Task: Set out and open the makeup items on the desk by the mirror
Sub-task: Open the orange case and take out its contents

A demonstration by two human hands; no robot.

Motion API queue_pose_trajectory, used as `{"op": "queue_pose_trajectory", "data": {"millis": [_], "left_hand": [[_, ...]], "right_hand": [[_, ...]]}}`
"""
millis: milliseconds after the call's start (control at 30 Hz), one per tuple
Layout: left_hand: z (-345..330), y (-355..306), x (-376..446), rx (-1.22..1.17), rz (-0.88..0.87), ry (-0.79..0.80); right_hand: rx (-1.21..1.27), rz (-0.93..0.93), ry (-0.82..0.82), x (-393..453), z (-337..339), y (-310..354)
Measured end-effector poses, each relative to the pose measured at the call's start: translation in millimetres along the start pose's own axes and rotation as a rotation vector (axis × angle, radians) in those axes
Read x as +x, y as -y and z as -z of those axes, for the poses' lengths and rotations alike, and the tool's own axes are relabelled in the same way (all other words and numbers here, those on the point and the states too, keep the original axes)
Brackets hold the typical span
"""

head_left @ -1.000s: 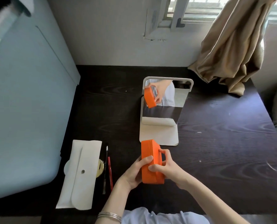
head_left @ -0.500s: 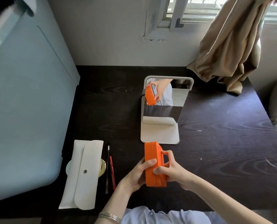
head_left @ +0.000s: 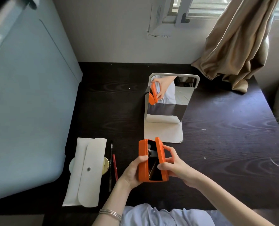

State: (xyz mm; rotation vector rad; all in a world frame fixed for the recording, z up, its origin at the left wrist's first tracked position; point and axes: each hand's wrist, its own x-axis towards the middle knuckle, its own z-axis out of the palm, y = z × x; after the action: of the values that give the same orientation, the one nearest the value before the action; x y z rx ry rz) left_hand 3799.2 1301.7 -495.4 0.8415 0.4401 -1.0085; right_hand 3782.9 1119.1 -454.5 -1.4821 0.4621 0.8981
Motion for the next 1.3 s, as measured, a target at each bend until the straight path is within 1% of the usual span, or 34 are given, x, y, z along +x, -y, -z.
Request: {"op": "queue_pose_trajectory", "data": {"millis": [67,133,233,300,367,433,567,733,833,933,1033,1100,1133,1167,1233,1267,1300], "left_hand": [[2.9,-2.4,1.2,-0.068,-0.023,-0.024],[4.6,-4.3,3.3,-0.077,-0.025,-0.056],[4.1,-4.7,10.3,0.036,-0.012,-0.227],[4.7,-2.6,16.6,0.168,-0.007,-0.356],[4.9,1.7,20.3,0.277,-0.009,-0.444],[3.3,4.6,21.4,0.349,-0.016,-0.481],[5.8,5.4,23.5,0.492,-0.061,-0.562],[1.3,0.0,23.4,0.710,-0.070,-0.717],[0.6,-3.1,21.0,0.877,-0.054,-0.730],[1.7,-2.0,18.0,0.973,-0.050,-0.711],[4.5,-0.3,19.8,1.119,0.010,-0.731],[3.1,0.0,20.2,1.134,0.027,-0.763],[1.4,-0.2,18.8,1.173,-0.014,-0.794],[-1.6,-0.4,15.6,1.277,-0.096,-0.840],[-4.4,0.5,12.8,1.557,-0.347,-0.908],[-5.8,0.2,13.5,1.674,-0.465,-0.906],[-7.7,-0.4,15.7,1.768,-0.531,-0.877]], "right_hand": [[0.058,0.016,-0.005,0.3,1.3,-2.4],[0.086,0.038,0.007,-2.6,4.3,-2.1],[0.106,0.055,0.053,-5.5,8.2,-0.8],[0.101,0.047,0.032,-2.2,11.5,-6.2],[0.117,0.018,-0.046,2.8,15.4,-15.7],[0.128,-0.006,-0.123,7.3,18.0,-25.4],[0.065,0.004,-0.354,14.2,24.8,-43.8],[-0.025,-0.011,-0.541,22.0,25.3,-59.6],[-0.090,-0.008,-0.610,23.3,19.5,-57.9],[-0.223,0.007,-0.646,23.5,16.4,-57.8],[-0.350,-0.010,-0.635,25.0,15.3,-59.2],[-0.419,-0.032,-0.629,24.6,13.6,-59.0],[-0.439,-0.038,-0.636,23.3,12.1,-57.5],[-0.450,-0.026,-0.646,21.3,10.0,-55.3],[-0.471,0.053,-0.659,18.5,4.3,-50.4],[-0.483,0.102,-0.647,18.1,1.0,-48.6],[-0.498,0.146,-0.621,18.2,-2.5,-46.8]]}}
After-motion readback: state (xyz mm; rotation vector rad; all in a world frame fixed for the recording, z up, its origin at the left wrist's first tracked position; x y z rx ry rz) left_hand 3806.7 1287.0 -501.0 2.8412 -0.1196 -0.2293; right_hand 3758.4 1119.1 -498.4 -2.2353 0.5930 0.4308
